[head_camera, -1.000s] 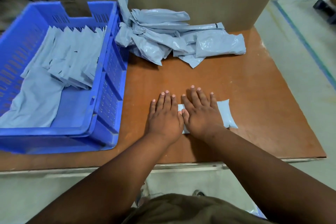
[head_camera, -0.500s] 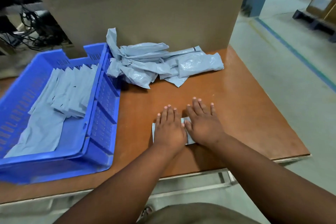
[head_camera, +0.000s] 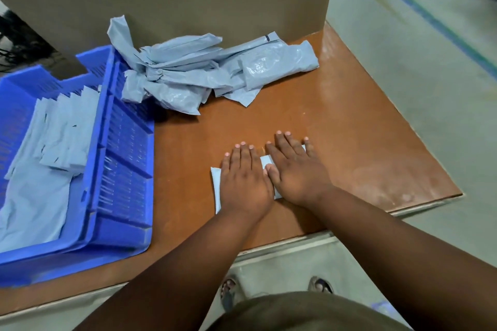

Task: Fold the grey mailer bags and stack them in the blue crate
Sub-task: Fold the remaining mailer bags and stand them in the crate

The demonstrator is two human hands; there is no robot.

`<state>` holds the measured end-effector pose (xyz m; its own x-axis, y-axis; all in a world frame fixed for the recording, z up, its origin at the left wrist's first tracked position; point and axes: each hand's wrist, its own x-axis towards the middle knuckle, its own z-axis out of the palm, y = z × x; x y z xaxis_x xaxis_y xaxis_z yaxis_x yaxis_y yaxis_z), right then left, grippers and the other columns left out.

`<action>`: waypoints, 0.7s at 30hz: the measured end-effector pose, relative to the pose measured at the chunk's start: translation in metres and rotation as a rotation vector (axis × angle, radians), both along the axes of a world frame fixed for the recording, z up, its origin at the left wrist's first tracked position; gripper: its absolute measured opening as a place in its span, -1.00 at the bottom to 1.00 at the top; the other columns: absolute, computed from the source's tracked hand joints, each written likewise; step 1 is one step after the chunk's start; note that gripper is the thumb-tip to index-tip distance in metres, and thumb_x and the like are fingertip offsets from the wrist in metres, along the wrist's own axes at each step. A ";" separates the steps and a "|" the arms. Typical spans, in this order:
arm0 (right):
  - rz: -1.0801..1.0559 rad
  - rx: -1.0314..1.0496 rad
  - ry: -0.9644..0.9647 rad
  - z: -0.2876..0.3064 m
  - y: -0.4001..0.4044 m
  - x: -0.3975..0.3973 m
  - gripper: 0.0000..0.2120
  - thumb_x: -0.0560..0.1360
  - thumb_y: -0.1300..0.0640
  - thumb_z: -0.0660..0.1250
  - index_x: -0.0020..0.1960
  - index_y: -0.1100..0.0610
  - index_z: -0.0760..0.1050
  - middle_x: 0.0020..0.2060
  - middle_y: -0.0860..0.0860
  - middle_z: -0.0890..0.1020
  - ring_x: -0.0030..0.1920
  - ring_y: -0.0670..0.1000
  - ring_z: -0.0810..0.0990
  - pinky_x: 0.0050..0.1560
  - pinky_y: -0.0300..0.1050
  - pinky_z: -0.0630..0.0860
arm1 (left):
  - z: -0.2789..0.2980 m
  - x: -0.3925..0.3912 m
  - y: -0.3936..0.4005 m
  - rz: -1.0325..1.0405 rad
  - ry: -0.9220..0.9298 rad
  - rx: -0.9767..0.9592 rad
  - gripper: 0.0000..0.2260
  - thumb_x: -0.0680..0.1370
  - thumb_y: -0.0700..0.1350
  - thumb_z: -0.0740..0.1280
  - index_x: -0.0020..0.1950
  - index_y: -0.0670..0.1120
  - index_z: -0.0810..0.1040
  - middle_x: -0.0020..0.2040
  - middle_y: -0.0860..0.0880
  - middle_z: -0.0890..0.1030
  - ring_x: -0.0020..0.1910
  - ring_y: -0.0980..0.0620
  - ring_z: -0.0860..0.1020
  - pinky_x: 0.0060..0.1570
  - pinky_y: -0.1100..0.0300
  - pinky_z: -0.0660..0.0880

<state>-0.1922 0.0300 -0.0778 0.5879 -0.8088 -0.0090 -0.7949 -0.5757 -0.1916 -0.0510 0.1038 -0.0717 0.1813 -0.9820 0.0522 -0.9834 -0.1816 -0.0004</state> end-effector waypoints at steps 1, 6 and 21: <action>-0.001 -0.004 -0.004 -0.001 0.000 0.000 -0.36 0.69 -0.23 -0.15 0.69 0.00 0.16 0.71 0.09 0.10 0.71 0.13 0.02 0.65 0.32 -0.03 | 0.000 0.000 0.000 -0.002 0.001 0.001 -0.38 0.71 0.10 -0.14 0.67 -0.20 0.26 0.67 -0.22 0.27 0.68 -0.17 0.17 0.67 -0.14 0.02; -0.001 -0.019 0.000 -0.003 0.000 0.000 -0.37 0.70 -0.23 -0.14 0.70 -0.03 0.15 0.72 0.08 0.10 0.71 0.12 0.00 0.65 0.31 -0.04 | -0.003 0.001 0.000 0.016 0.014 0.019 -0.37 0.71 0.10 -0.15 0.67 -0.20 0.27 0.67 -0.22 0.27 0.68 -0.16 0.19 0.66 -0.15 0.03; 0.275 -0.167 0.030 0.017 0.053 0.006 -0.29 0.66 -0.38 0.03 0.73 -0.15 0.00 0.73 0.08 -0.11 0.72 0.19 -0.14 0.58 0.50 -0.09 | 0.007 0.053 0.090 -0.090 0.005 0.055 -0.29 0.68 0.27 0.05 0.75 -0.01 0.00 0.75 -0.12 -0.18 0.72 -0.13 -0.16 0.61 -0.30 0.05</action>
